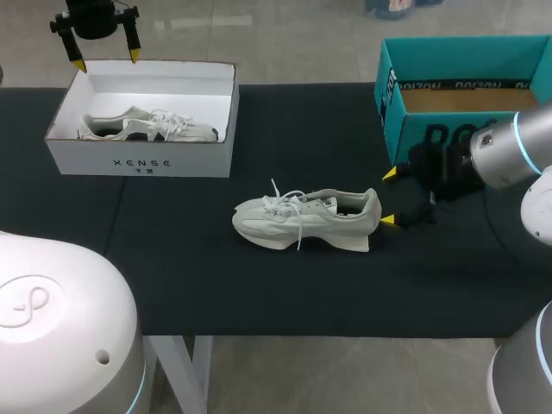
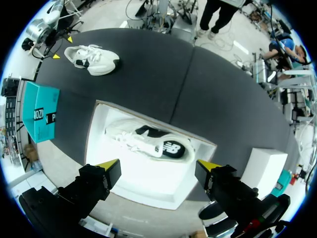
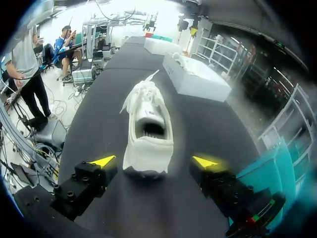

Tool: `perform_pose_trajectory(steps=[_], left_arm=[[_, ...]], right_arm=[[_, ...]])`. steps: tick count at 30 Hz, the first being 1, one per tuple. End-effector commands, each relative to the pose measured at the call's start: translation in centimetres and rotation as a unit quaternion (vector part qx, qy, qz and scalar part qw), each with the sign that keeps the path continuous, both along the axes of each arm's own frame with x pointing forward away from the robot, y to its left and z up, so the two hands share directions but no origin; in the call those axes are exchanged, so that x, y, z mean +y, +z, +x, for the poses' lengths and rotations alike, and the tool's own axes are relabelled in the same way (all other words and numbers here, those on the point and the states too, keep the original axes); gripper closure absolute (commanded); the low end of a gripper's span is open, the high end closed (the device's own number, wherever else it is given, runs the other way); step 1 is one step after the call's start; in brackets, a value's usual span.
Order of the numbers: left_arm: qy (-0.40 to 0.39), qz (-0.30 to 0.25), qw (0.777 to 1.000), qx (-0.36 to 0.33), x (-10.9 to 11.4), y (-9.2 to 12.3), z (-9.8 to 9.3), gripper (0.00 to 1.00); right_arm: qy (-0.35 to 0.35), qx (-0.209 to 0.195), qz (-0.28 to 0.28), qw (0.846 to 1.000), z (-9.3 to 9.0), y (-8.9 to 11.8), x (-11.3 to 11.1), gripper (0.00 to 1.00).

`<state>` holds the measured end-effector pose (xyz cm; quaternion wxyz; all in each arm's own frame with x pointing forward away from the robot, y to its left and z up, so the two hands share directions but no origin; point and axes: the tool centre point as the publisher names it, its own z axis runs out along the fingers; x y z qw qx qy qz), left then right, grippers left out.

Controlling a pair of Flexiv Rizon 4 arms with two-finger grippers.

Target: Take the shoe out of the shoebox, open the shoe tongue, remove and reinsert the insole, then place the shoe into the shoebox

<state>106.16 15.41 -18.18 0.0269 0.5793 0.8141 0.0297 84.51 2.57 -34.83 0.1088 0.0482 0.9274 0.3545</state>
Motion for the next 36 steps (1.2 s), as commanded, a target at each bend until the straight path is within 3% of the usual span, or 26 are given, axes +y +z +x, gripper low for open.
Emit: perform_pose_trajectory(steps=[1,10,23,36], left_arm=[[0.0,0.0,1.0,0.0,0.0,0.1,0.0,0.0],[0.0,0.0,1.0,0.0,0.0,0.1,0.0,0.0],[0.0,0.0,1.0,0.0,0.0,0.1,0.0,0.0],[0.0,0.0,1.0,0.0,0.0,0.1,0.0,0.0]], right_arm=[[0.012,0.013,0.032,0.999,0.6,-1.9,0.3,0.0],[0.02,0.032,0.052,0.998,1.2,-5.1,1.4,0.0],[0.043,0.033,0.065,0.996,2.1,-6.1,4.4,0.0],[0.074,0.059,0.058,0.994,1.3,-7.6,4.6,0.0]])
